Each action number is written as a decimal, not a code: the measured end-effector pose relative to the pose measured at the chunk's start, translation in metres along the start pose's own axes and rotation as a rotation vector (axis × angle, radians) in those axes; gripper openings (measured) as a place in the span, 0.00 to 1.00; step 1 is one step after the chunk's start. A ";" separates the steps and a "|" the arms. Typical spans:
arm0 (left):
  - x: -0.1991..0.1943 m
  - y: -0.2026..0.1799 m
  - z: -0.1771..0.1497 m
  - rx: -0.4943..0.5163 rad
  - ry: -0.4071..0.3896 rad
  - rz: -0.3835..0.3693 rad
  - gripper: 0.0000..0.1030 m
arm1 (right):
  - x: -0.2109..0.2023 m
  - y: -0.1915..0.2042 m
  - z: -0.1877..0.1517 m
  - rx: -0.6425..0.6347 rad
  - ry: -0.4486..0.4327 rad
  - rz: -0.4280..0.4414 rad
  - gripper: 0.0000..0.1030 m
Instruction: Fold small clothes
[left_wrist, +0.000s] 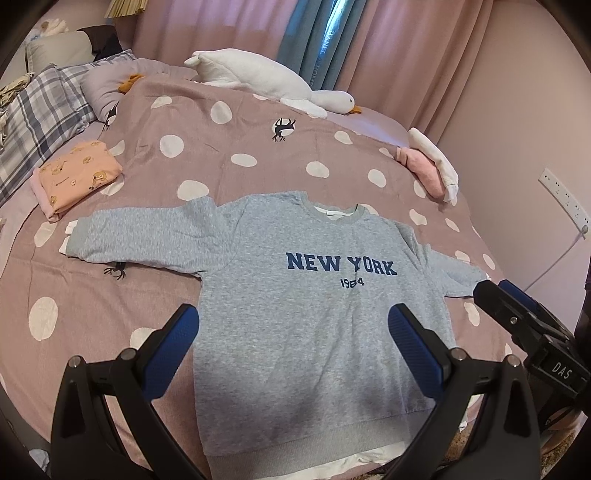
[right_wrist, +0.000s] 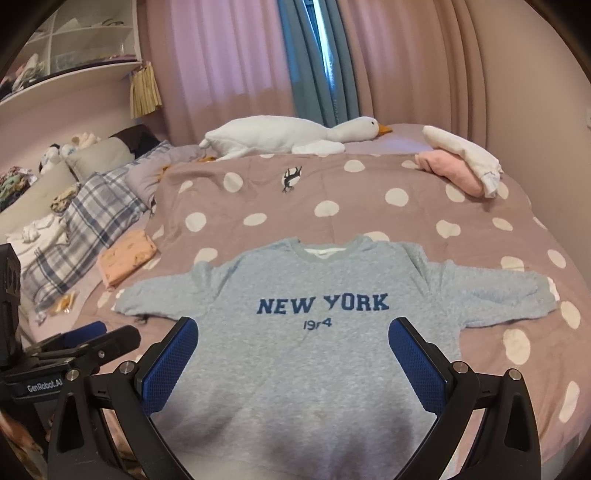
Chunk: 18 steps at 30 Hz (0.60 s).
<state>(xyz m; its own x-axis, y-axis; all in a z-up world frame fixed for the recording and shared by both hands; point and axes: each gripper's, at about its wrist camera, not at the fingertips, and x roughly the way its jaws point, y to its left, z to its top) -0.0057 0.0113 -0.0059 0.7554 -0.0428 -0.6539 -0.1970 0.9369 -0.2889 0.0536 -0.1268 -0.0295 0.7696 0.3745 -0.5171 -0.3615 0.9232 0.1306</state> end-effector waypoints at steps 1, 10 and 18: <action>0.000 0.000 0.000 0.003 -0.001 0.004 1.00 | 0.000 0.000 0.000 -0.001 0.000 0.000 0.99; 0.003 -0.002 0.000 0.006 0.013 -0.003 1.00 | 0.000 0.001 0.000 0.007 0.001 -0.003 0.99; 0.008 -0.005 0.000 0.021 0.030 -0.008 1.00 | -0.004 -0.006 0.003 0.041 -0.001 0.018 0.99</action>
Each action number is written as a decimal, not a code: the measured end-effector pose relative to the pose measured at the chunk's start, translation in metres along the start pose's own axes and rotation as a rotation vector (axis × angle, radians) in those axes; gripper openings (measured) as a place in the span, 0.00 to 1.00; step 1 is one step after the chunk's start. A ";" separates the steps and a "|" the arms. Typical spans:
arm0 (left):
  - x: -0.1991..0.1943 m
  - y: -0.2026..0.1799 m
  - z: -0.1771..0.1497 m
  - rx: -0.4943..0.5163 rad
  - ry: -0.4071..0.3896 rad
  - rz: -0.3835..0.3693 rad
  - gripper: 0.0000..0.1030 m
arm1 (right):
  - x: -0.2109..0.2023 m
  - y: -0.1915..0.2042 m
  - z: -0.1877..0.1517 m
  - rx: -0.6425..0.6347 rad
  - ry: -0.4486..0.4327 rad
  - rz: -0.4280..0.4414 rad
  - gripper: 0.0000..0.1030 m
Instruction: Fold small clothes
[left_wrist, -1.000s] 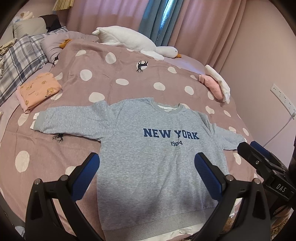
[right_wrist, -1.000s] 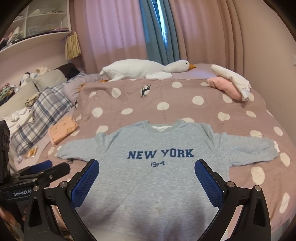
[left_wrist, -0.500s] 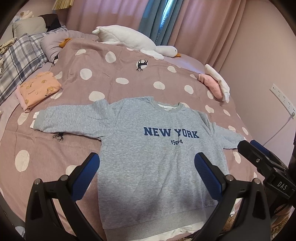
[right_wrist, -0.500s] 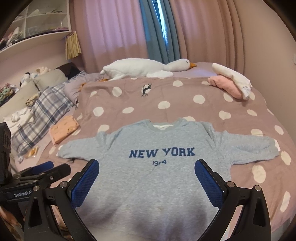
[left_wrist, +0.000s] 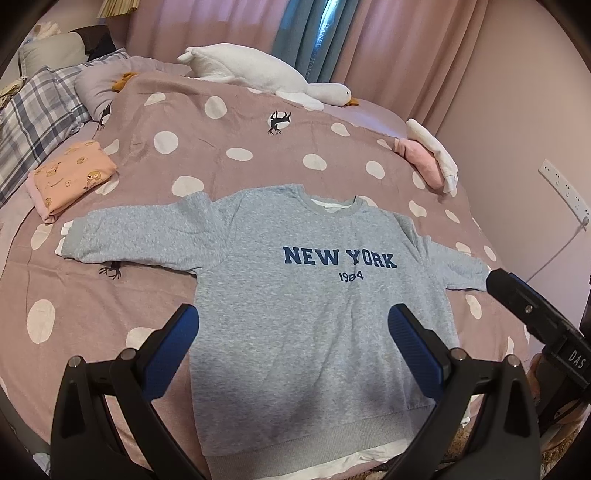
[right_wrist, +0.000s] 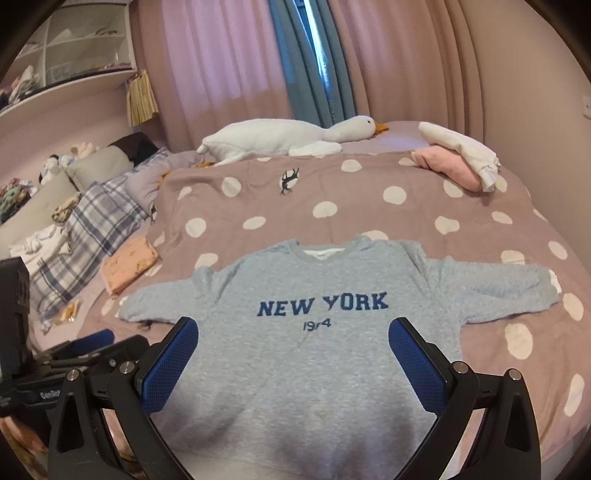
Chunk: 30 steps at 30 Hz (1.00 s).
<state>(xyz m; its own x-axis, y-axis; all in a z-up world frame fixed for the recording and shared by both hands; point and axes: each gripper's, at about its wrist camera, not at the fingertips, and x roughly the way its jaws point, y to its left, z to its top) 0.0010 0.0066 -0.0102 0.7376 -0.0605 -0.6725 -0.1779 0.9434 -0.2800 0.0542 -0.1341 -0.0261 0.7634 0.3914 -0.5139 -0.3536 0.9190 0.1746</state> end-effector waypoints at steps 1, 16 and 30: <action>0.001 0.000 0.000 0.004 -0.003 0.000 1.00 | 0.000 -0.002 0.000 0.002 0.001 0.002 0.99; 0.013 0.005 0.002 -0.023 0.018 -0.003 0.99 | 0.002 -0.021 0.003 0.050 0.005 -0.049 0.99; 0.050 0.001 -0.006 -0.009 0.143 -0.013 0.99 | 0.007 -0.073 0.013 0.208 -0.004 -0.194 0.94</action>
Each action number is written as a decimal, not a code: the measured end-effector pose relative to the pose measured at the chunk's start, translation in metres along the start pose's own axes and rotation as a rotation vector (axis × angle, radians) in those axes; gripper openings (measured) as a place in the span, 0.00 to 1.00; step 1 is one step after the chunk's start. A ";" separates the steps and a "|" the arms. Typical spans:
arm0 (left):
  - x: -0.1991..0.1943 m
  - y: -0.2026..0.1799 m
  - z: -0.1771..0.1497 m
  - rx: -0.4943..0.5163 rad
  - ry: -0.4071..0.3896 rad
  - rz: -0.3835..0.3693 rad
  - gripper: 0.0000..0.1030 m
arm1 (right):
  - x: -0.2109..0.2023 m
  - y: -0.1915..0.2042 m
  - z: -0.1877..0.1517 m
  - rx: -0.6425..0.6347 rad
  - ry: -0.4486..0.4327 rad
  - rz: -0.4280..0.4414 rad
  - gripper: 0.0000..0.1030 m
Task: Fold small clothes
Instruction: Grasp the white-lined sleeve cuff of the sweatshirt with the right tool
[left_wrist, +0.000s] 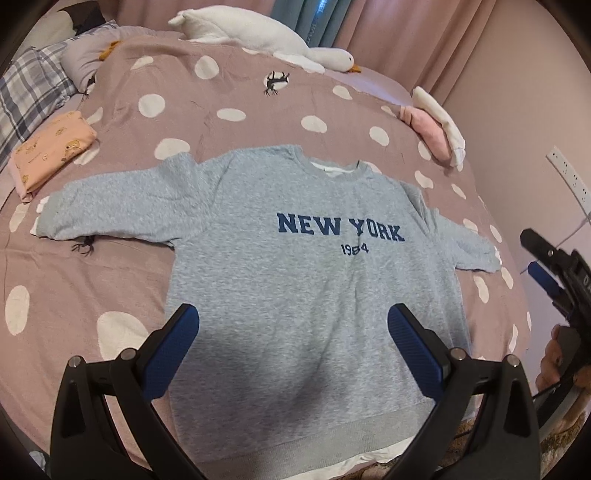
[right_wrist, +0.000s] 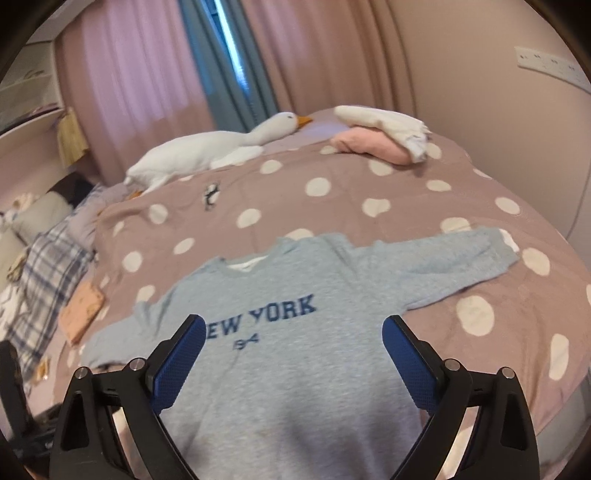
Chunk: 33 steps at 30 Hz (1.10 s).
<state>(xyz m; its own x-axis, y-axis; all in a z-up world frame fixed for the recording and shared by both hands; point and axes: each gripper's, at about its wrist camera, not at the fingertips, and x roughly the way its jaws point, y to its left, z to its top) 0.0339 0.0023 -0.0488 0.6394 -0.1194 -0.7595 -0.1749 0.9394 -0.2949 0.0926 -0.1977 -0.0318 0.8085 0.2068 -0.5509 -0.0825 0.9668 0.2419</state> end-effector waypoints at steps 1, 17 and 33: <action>0.003 -0.001 0.000 0.005 0.008 0.001 0.99 | 0.002 -0.004 0.001 0.007 -0.001 -0.014 0.94; 0.091 -0.014 -0.050 0.047 0.316 -0.014 0.85 | 0.059 -0.229 0.051 0.493 0.032 -0.240 0.48; 0.102 -0.009 -0.047 -0.004 0.321 -0.034 0.87 | 0.137 -0.303 0.030 0.697 0.082 -0.249 0.20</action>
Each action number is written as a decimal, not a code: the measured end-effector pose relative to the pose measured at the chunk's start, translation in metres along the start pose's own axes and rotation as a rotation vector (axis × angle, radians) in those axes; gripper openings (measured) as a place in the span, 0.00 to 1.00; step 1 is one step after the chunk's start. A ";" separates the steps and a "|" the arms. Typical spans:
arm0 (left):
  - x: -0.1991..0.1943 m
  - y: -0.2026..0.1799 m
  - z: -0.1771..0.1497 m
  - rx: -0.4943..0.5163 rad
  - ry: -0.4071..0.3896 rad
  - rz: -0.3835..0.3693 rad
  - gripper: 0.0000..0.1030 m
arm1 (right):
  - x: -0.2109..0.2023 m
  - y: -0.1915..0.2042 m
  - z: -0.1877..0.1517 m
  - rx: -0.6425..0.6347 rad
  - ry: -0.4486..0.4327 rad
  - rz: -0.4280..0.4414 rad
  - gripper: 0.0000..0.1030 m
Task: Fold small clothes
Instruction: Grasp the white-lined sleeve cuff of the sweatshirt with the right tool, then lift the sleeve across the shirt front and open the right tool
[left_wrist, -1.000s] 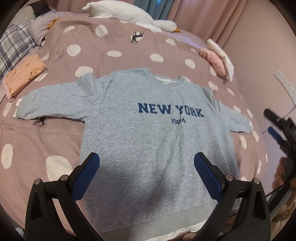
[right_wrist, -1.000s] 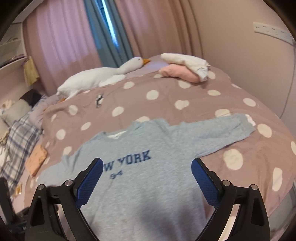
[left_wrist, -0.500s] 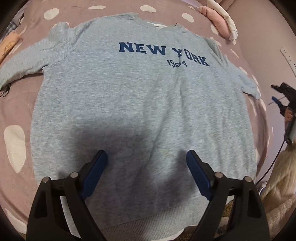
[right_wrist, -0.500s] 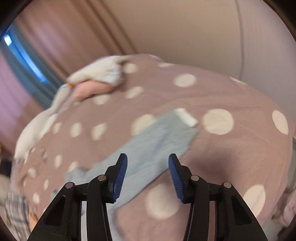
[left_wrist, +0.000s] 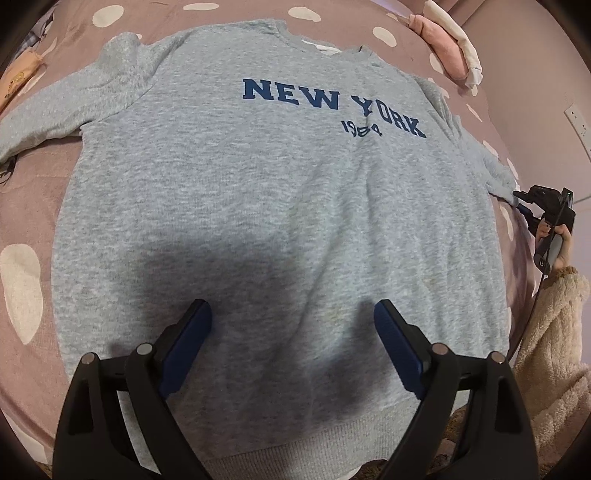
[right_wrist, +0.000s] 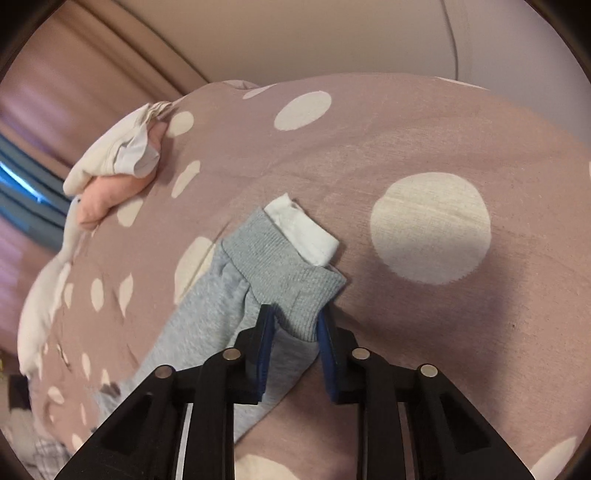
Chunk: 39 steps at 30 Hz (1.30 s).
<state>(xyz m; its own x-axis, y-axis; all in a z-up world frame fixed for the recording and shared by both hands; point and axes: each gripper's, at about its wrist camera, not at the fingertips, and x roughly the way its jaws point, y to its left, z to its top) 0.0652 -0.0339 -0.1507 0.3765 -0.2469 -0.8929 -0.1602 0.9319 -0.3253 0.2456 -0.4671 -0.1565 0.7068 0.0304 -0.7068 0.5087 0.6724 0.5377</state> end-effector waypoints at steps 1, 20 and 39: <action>-0.001 0.001 0.001 -0.008 0.001 -0.009 0.87 | -0.005 0.000 0.001 -0.010 -0.017 0.008 0.19; -0.085 0.043 0.045 -0.161 -0.250 -0.028 0.86 | -0.143 0.129 -0.005 -0.319 -0.293 0.095 0.11; -0.133 0.088 0.043 -0.255 -0.401 -0.010 0.86 | -0.128 0.294 -0.175 -0.839 -0.143 0.279 0.11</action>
<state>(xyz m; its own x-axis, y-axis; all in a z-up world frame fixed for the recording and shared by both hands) 0.0405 0.0923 -0.0472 0.6937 -0.0870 -0.7150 -0.3548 0.8226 -0.4443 0.2189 -0.1440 0.0116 0.8338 0.2191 -0.5068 -0.1782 0.9756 0.1286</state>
